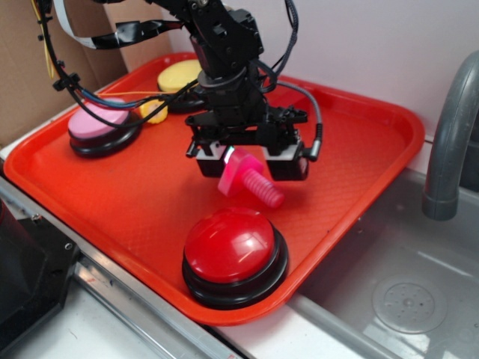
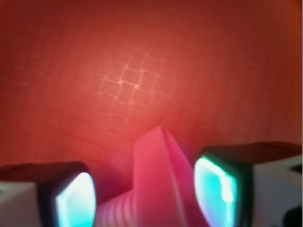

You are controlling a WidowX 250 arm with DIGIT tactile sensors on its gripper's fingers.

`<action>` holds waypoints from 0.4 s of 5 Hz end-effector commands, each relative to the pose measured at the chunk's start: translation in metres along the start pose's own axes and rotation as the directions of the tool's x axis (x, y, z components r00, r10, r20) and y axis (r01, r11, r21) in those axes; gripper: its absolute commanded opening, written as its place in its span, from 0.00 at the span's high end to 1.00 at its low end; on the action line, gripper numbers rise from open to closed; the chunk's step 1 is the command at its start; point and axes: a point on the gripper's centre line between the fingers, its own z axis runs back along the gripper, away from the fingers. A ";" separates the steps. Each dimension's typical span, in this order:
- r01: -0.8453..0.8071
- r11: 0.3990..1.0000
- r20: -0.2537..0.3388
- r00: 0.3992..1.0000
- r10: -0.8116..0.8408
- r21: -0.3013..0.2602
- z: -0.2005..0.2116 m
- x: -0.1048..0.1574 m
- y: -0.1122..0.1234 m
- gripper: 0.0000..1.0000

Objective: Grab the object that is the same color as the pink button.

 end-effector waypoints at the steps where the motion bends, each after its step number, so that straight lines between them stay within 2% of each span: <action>1: 0.009 1.000 0.038 0.999 -0.009 -0.002 0.014 0.008 -0.002 1.00; 2: 0.035 0.999 0.032 0.999 -0.036 0.007 0.031 0.010 -0.001 1.00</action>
